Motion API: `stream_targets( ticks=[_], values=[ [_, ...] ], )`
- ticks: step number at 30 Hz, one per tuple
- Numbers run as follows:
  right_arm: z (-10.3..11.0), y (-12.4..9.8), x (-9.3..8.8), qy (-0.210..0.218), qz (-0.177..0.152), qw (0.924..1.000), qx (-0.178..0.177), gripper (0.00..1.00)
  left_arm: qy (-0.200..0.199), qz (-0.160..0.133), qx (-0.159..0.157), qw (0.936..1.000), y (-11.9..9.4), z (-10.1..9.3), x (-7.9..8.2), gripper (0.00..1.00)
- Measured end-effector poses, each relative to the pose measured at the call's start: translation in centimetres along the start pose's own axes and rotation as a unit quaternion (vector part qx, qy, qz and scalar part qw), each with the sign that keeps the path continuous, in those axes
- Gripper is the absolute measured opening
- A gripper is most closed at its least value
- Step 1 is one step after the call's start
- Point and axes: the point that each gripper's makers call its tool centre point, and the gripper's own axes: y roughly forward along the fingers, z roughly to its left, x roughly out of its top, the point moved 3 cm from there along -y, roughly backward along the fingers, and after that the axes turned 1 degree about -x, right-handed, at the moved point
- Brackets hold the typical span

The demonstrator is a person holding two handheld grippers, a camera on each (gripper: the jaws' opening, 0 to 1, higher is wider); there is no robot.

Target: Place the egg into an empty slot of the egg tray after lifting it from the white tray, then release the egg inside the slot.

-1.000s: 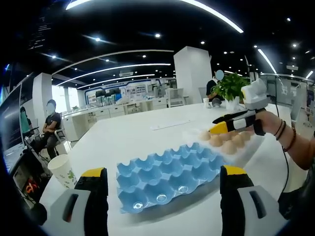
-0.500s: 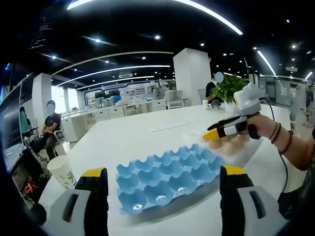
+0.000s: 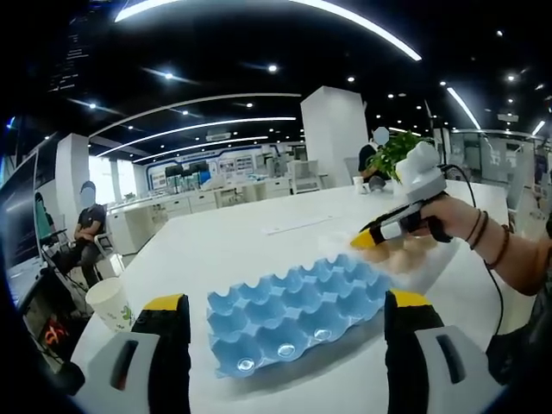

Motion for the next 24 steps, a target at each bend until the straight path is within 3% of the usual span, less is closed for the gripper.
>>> stream_targets(
  ticks=[7, 12, 24],
  values=[
    [-0.1, 0.4, 0.0, 0.004, 0.007, 0.9992, -0.039, 0.31, -0.001, -0.005, 0.000, 1.0000, -0.2, 0.4, 0.1, 0.96],
    [0.1, 0.7, -0.4, 0.053, 0.034, 0.9958, -0.067, 0.31, 0.000, -0.011, -0.002, 0.9999, -0.3, 0.7, 0.3, 0.96],
    [-0.3, 1.3, -0.1, 0.078, 0.046, 0.9907, -0.101, 0.26, -0.008, -0.004, -0.009, 0.9999, -0.4, 1.3, 0.0, 0.94]
  ],
)
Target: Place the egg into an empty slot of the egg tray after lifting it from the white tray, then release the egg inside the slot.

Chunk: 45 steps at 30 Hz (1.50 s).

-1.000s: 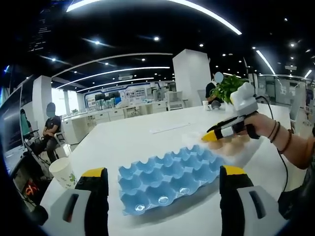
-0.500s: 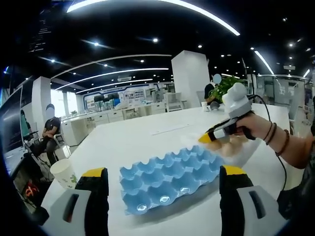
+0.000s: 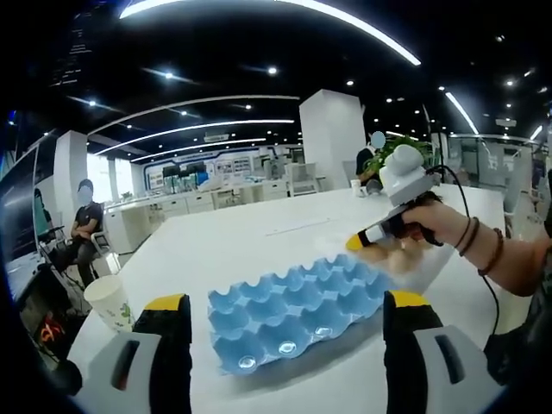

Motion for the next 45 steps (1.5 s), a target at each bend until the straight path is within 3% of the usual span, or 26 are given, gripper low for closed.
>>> stream_targets(
  ticks=[15, 24, 31, 45],
  values=[
    [-0.1, -0.2, 0.7, 0.014, -0.022, 0.9996, 0.009, 0.25, -0.002, 0.009, 0.001, 1.0000, 0.2, 0.2, 0.3, 0.93],
    [-0.1, -1.4, 2.0, 0.011, -0.060, 0.9976, 0.032, 0.25, -0.003, 0.017, -0.002, 0.9998, 0.6, -0.2, 0.3, 0.93],
    [0.7, -2.1, 3.1, 0.004, -0.085, 0.9953, 0.047, 0.25, -0.002, 0.018, -0.004, 0.9998, 0.7, -0.3, 0.4, 0.93],
    [3.5, -2.5, 3.4, -0.008, -0.090, 0.9929, 0.077, 0.25, -0.003, 0.029, -0.009, 0.9995, 0.6, -0.8, -0.4, 0.94]
  ],
)
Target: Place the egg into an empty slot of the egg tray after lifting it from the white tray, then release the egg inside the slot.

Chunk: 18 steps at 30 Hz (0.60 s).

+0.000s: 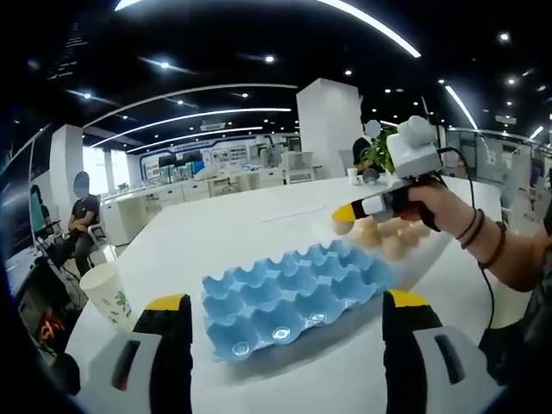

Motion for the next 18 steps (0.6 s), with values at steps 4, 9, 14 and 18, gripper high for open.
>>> stream_targets(
  ticks=[4, 9, 14, 18],
  values=[
    [1.6, 0.3, 0.2, -0.005, -0.002, 0.9998, 0.021, 0.25, 0.002, -0.001, 0.001, 1.0000, 0.0, 0.0, 0.0, 0.95],
    [3.5, 0.7, 0.2, -0.016, 0.000, 0.9989, 0.043, 0.25, 0.003, -0.002, 0.004, 1.0000, -0.3, 0.3, 0.0, 0.96],
    [4.8, 1.1, 0.2, -0.013, 0.005, 0.9980, 0.061, 0.25, 0.004, -0.001, 0.006, 1.0000, -0.4, 0.4, -0.1, 0.96],
    [6.2, 1.5, 0.7, -0.012, 0.006, 0.9972, 0.074, 0.25, 0.004, -0.001, 0.009, 1.0000, -0.4, 0.7, -0.2, 0.96]
  ],
)
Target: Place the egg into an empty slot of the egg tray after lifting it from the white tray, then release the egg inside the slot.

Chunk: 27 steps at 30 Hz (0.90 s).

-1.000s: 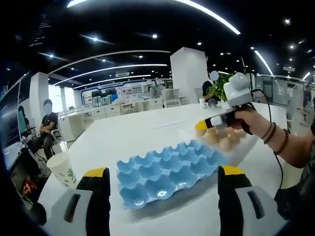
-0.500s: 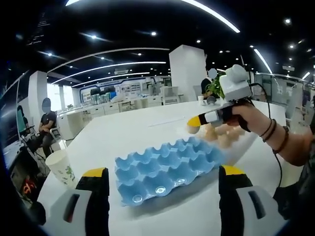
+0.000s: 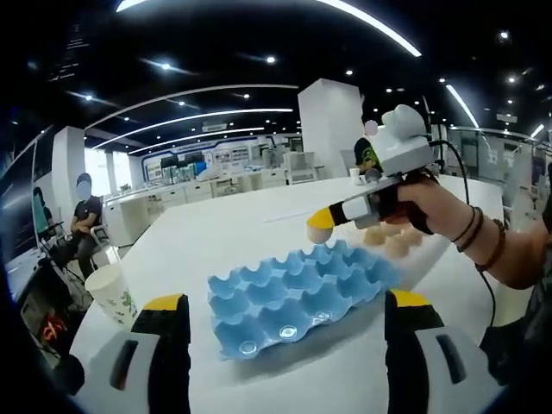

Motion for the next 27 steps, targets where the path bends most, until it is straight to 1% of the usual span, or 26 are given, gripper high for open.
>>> stream_targets(
  ticks=[4, 8, 11, 16, 18, 21, 24, 27],
  values=[
    [1.0, 0.7, 0.6, -0.005, -0.004, 1.0000, 0.008, 0.25, 0.000, 0.005, -0.002, 1.0000, 0.0, 0.2, -0.3, 0.96],
    [1.8, 1.0, 0.7, -0.007, -0.004, 0.9998, 0.016, 0.25, 0.002, 0.007, 0.000, 1.0000, 0.0, 0.5, -0.4, 0.96],
    [2.3, 1.9, 0.9, -0.010, -0.003, 0.9997, 0.022, 0.25, 0.002, 0.012, -0.001, 0.9999, 0.0, 0.6, -0.6, 0.96],
    [3.4, 2.7, 0.8, -0.010, 0.002, 0.9994, 0.032, 0.25, -0.001, 0.011, 0.002, 0.9999, 0.0, 1.0, -0.7, 0.96],
    [4.1, 2.5, 0.6, -0.014, 0.004, 0.9992, 0.037, 0.25, 0.000, 0.012, 0.002, 0.9999, 0.0, 1.1, -0.7, 0.96],
    [4.9, 2.9, 0.6, -0.022, 0.009, 0.9988, 0.044, 0.25, 0.002, 0.016, 0.003, 0.9999, 0.0, 1.3, -0.8, 0.96],
    [5.7, 3.4, 0.6, -0.025, 0.009, 0.9982, 0.054, 0.25, 0.000, 0.014, 0.004, 0.9999, 0.0, 1.5, -0.8, 0.96],
    [6.8, 3.9, 0.7, -0.030, 0.008, 0.9970, 0.070, 0.25, -0.011, 0.004, 0.004, 0.9999, -0.2, 1.9, -0.7, 0.96]
  ],
)
